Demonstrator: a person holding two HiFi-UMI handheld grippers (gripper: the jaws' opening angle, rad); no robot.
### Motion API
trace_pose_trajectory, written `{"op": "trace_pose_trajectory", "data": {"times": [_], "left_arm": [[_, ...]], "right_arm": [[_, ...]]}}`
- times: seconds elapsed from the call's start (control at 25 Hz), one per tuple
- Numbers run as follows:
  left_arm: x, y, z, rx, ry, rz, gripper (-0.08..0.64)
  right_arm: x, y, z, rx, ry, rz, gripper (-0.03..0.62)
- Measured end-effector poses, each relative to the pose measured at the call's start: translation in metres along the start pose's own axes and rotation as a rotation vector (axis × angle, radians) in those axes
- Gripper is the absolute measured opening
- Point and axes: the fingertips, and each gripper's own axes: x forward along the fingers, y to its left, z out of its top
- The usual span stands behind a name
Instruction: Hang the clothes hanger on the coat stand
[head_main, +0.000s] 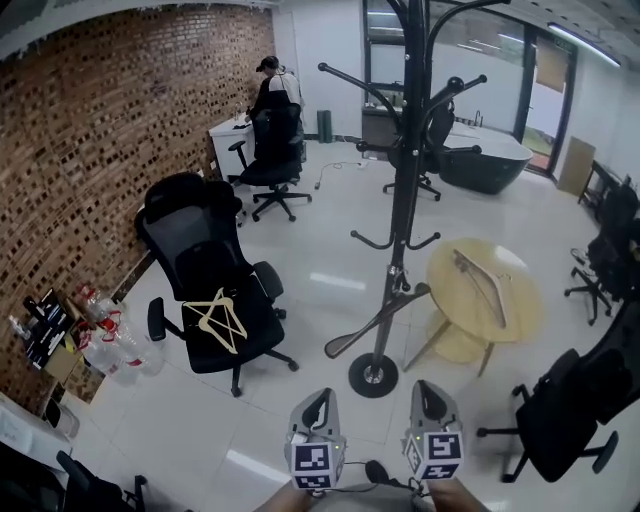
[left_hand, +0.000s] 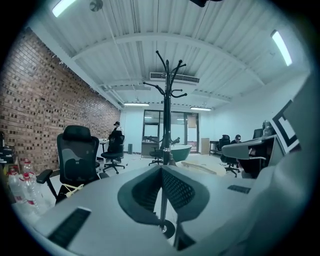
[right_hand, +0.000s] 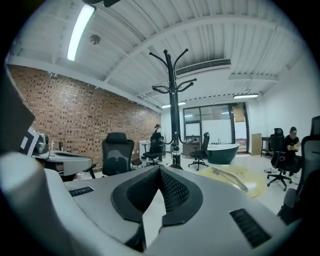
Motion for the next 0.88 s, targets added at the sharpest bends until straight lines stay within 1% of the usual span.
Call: {"op": "trace_pose_trajectory", "data": {"times": [0.12, 0.32, 0.52, 0.88], "left_arm": [[-0.006, -0.009, -0.01, 0.026, 0.009, -0.014, 0.018], [-0.018, -0.002, -0.018, 0.021, 0.017, 0.016, 0.018], [-0.026, -0.005, -0.017, 0.027, 0.012, 0.029, 0.018], [-0.031, -0.004, -0.015, 0.029, 0.009, 0.043, 0.018]], "right_arm": [[-0.013, 0.001, -0.006, 0.004, -0.009, -0.006, 0.002], [-0.023, -0.006, -0.01, 0.036, -0.019, -0.019, 0.002], [-0.028, -0.013, -0.01, 0.049, -0.025, -0.029, 0.002], [-0.028, -0.01, -0.01, 0.033, -0.015, -0.018, 0.002]]}}
